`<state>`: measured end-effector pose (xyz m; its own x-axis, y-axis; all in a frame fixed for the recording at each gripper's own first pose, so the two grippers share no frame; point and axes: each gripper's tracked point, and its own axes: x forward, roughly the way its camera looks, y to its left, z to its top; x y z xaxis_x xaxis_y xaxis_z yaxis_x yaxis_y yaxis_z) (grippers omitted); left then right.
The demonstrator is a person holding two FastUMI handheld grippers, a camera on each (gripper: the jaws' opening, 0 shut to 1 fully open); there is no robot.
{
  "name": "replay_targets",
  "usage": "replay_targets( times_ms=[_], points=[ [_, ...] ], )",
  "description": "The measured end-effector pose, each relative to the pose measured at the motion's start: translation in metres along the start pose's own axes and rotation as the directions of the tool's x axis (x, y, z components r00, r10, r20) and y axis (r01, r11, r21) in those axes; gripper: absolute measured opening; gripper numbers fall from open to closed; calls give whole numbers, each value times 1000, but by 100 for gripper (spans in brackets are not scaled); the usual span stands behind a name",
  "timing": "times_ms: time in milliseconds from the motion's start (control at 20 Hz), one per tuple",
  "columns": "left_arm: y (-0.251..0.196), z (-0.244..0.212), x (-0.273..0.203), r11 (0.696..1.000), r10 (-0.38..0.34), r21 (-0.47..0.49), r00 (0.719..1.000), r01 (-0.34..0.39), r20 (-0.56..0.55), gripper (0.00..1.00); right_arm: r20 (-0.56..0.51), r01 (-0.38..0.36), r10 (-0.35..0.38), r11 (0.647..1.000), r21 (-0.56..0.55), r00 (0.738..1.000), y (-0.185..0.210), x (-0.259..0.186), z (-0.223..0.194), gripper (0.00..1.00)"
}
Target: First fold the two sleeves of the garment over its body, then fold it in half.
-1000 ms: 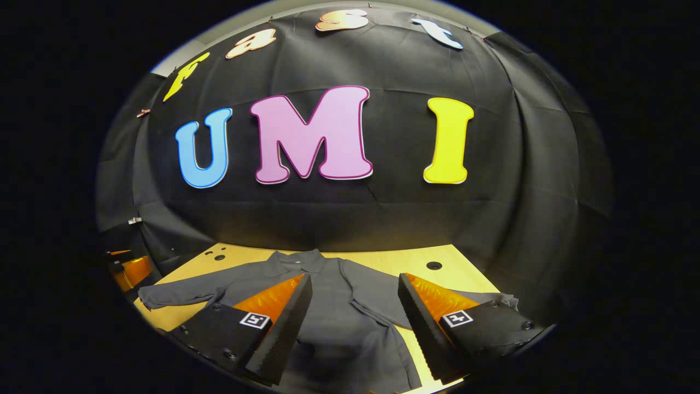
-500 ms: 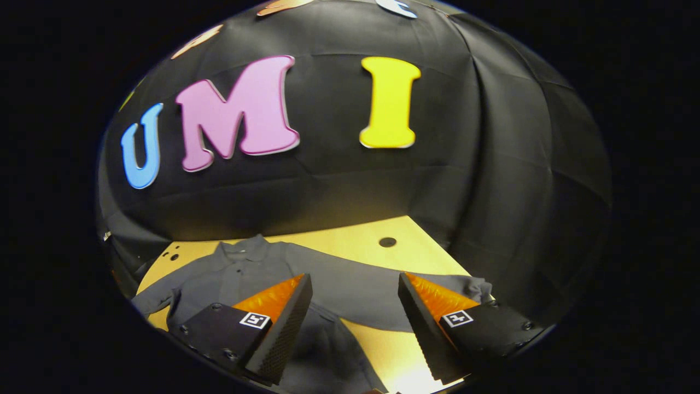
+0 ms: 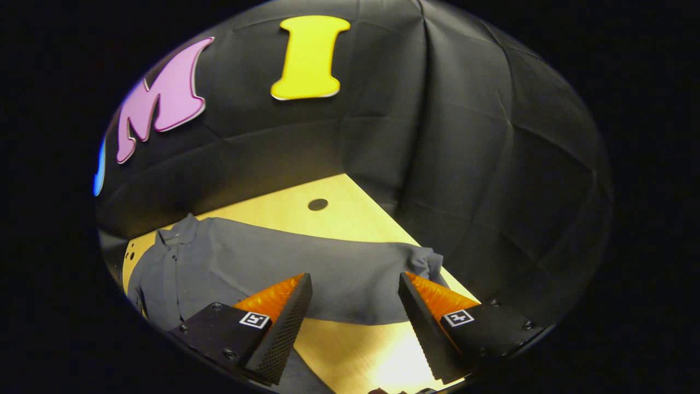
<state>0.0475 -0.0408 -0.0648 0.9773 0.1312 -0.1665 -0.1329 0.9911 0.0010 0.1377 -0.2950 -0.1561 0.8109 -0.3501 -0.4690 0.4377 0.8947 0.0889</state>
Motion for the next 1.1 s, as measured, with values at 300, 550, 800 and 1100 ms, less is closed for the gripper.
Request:
replay_targets(
  times_ms=[300, 550, 800, 1100],
  points=[
    [-25, -8, 9, 998, -61, 20, 997, 62, -42, 97, -161, 41, -38, 999, 12, 986, -33, 41, -31, 98],
    [-28, -13, 16, 998, -63, 17, 996, 64, -67, 97, -212, 103, -87, 992, 67, 973, -63, 62, -44, 98],
    [-27, -17, 20, 999, -49, 13, 995, 50, -87, 97, -252, 147, -126, 987, 69, 959, -72, 79, -56, 96],
    [-28, -21, 22, 999, -37, 18, 994, 39, -102, 97, -285, 138, -125, 990, 28, 950, -69, 92, -67, 98]
  ],
)
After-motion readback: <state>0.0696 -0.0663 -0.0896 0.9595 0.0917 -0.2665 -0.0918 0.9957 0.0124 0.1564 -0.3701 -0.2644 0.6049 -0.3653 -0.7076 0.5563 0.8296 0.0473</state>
